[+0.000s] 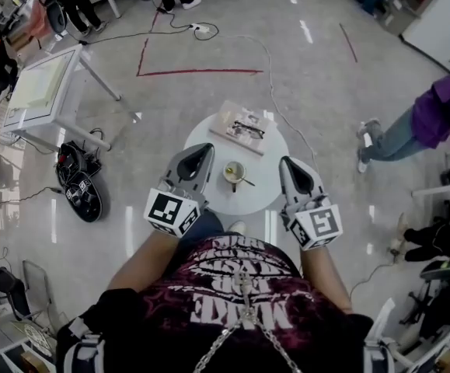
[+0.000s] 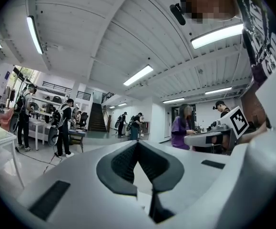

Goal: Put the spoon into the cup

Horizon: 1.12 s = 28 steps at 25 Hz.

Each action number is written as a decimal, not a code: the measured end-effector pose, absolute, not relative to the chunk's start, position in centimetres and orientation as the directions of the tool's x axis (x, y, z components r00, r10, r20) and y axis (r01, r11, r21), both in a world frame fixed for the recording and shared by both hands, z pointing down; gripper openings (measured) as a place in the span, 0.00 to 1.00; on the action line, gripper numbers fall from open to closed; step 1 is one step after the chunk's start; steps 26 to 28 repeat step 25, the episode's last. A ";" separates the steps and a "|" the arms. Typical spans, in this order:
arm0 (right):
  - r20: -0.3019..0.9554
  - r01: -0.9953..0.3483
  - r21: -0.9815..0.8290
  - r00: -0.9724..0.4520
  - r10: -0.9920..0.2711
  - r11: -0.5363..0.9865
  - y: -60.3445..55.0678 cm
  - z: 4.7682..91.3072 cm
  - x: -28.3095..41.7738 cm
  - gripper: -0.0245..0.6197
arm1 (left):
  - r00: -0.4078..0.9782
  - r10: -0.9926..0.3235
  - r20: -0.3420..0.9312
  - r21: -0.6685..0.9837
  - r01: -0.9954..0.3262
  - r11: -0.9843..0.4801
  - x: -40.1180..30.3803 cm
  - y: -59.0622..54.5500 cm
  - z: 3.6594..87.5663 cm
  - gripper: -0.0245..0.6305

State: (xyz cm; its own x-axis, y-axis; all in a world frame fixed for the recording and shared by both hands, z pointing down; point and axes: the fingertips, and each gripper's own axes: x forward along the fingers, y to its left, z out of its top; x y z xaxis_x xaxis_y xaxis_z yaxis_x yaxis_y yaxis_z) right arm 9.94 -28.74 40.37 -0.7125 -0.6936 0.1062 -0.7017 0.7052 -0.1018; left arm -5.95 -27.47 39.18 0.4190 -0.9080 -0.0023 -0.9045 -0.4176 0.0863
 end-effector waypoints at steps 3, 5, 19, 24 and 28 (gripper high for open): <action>0.102 -0.707 -0.098 -0.707 -0.700 0.700 -28.3 40.3 9.9 0.09 | 0.417 -0.909 0.006 0.090 -0.905 -0.415 -6.0 -27.1 39.3 0.08; 0.101 -0.711 -0.104 -0.703 -0.704 0.696 -28.1 40.3 9.9 0.09 | 0.422 -0.907 0.008 0.085 -0.904 -0.420 -5.9 -27.0 39.3 0.08; 0.116 -0.731 -0.117 -0.682 -0.722 0.672 -27.6 40.8 9.6 0.09 | 0.459 -0.888 0.034 0.078 -0.887 -0.456 -6.1 -26.9 39.8 0.08; 0.127 -0.734 -0.119 -0.680 -0.722 0.669 -28.4 41.1 8.9 0.09 | 0.468 -0.883 0.042 0.084 -0.882 -0.464 -6.7 -27.9 40.6 0.08; 0.131 -0.734 -0.118 -0.680 -0.722 0.669 -28.5 41.3 8.7 0.09 | 0.470 -0.882 0.045 0.087 -0.881 -0.465 -6.9 -28.0 40.8 0.08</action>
